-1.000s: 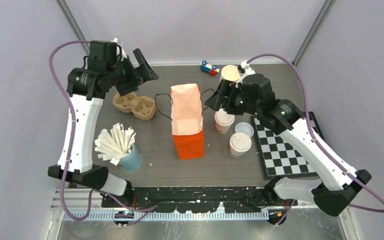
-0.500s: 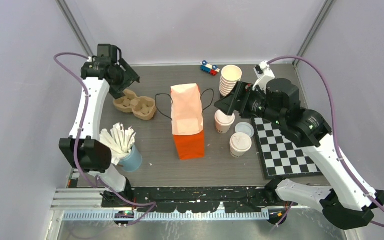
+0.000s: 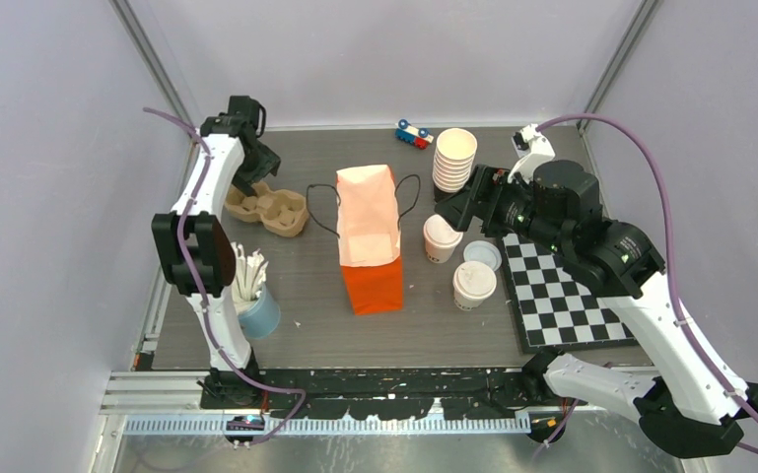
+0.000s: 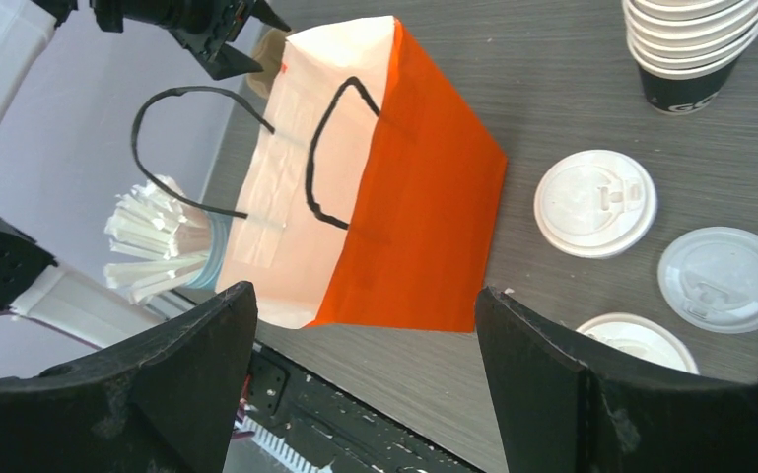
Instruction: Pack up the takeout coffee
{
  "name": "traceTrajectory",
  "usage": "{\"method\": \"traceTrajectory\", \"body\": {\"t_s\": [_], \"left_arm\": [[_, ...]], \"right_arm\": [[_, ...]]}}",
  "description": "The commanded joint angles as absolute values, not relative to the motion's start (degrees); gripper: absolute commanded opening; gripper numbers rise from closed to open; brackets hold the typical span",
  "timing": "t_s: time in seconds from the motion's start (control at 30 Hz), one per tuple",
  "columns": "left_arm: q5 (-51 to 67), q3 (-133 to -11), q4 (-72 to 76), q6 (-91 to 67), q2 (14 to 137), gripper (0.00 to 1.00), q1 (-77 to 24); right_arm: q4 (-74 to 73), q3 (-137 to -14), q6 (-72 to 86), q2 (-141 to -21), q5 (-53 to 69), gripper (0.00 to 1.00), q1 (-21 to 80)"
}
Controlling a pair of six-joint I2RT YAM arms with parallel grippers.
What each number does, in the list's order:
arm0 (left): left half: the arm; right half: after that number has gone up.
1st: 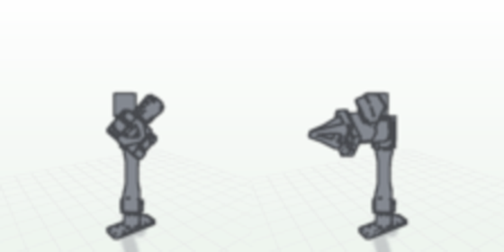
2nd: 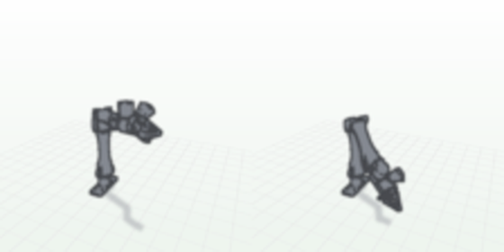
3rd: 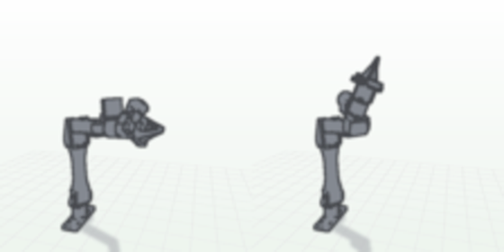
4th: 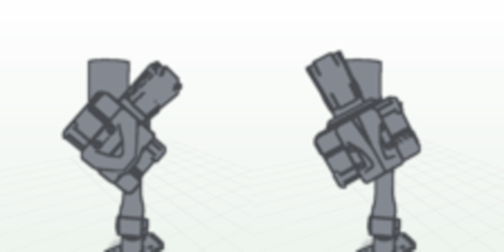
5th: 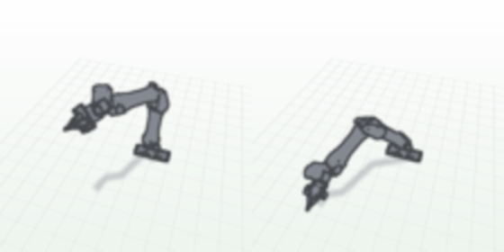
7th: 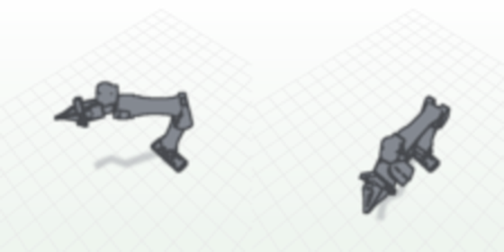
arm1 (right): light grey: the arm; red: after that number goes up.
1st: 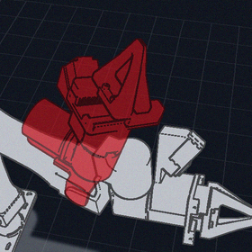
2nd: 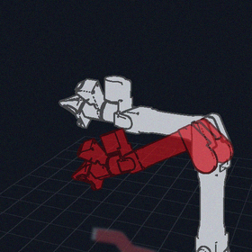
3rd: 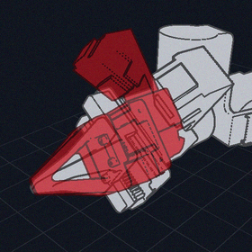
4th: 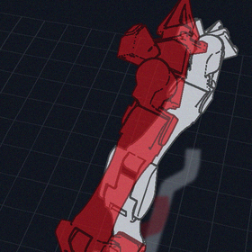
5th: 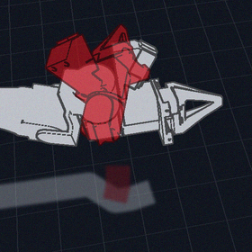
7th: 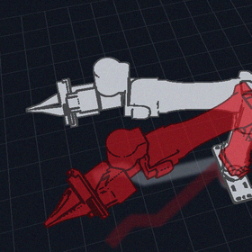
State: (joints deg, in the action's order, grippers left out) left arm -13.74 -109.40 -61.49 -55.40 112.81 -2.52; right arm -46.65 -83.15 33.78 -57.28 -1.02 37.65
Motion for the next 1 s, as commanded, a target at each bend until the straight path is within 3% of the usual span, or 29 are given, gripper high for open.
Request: {"method": "traceTrajectory", "body": {"t_s": [0.0, 0.97], "left_arm": [[-14.6, -105.4, -57.6, -59.4, 110.7, 0.64, -1.2], [-9.6, -99.1, -53.3, -60.3, 112.3, 0.50, 1.8]], "right_arm": [[-47.5, -86.2, 31.2, -57.7, -5.4, 0.85, 37.7], [-46.5, -85.7, 31.6, -59.9, -8.2, 0.85, 37.6]]}}
